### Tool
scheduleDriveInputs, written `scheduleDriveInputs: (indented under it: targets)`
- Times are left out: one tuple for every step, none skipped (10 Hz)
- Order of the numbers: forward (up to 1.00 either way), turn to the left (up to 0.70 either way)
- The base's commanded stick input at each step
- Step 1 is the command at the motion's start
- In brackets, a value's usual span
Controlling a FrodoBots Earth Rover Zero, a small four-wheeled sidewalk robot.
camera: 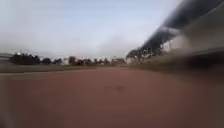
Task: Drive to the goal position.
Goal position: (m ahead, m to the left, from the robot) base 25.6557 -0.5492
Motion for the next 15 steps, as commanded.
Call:
scheduleDriveInputs:
  targets:
    - [0.70,0.00]
    - [0.70,0.00]
    - [0.70,0.00]
    - [0.70,0.00]
    - [0.70,0.00]
    - [0.70,0.00]
    - [0.70,0.00]
    - [0.70,0.00]
    - [0.70,0.00]
    - [0.70,0.00]
    - [0.70,0.00]
    - [0.70,0.00]
    - [0.70,0.00]
    - [0.70,0.00]
    - [0.70,0.00]
